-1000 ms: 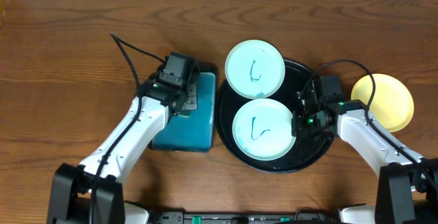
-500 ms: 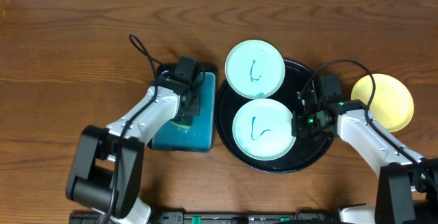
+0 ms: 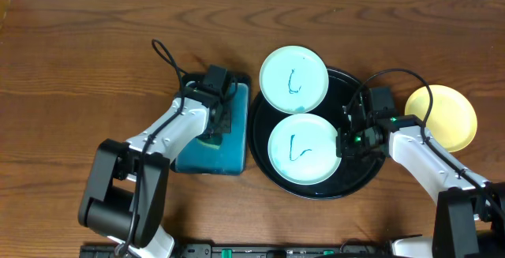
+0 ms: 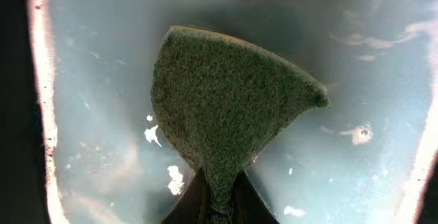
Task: Clean dirty plates on tray and stack at the side
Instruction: 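Dip the green sponge into the blue water tray with the left gripper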
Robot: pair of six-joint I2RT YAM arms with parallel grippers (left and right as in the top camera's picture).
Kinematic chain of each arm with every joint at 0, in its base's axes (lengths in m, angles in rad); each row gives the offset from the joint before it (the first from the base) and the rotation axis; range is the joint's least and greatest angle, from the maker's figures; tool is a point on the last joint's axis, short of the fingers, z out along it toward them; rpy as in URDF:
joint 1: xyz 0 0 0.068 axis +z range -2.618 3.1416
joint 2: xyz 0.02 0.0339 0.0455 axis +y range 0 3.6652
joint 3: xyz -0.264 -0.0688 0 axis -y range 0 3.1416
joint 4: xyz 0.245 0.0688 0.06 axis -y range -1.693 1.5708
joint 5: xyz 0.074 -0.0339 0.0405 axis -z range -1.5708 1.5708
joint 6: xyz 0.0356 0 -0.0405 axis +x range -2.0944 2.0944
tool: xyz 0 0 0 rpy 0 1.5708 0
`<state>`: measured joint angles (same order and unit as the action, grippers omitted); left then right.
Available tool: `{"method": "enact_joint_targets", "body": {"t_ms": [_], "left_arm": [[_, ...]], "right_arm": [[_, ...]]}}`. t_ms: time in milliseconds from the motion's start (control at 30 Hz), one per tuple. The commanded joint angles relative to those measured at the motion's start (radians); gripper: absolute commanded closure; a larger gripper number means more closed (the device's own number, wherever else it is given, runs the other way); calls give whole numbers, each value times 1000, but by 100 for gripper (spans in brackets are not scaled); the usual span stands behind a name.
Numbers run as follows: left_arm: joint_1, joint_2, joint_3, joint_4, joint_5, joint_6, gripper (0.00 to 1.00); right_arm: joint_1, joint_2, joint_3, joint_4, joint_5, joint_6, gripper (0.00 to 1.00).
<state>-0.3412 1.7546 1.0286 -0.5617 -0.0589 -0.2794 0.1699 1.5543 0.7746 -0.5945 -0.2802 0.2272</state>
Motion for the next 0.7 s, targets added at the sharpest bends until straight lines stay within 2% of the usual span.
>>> {"method": "enact_joint_targets", "body": {"t_ms": [0,100,300,400,667], "left_arm": [[8,-76,-2,3,-1,17,92],[39,-124,-2,3,37,17,93],[143,-152,-2,3,234,20,92],[184,-153,-2,3,335,63,92],[199,-190,-2,2,364,78,92]], "right_arm": [[10,-10,-5,-2,3,12,99],[10,-10,-5,-3,3,12,99],[10,-10,-5,-4,3,12,99],[10,-10,-5,-4,3,12,99],[10,-10,-5,-13,11,12,99]]}}
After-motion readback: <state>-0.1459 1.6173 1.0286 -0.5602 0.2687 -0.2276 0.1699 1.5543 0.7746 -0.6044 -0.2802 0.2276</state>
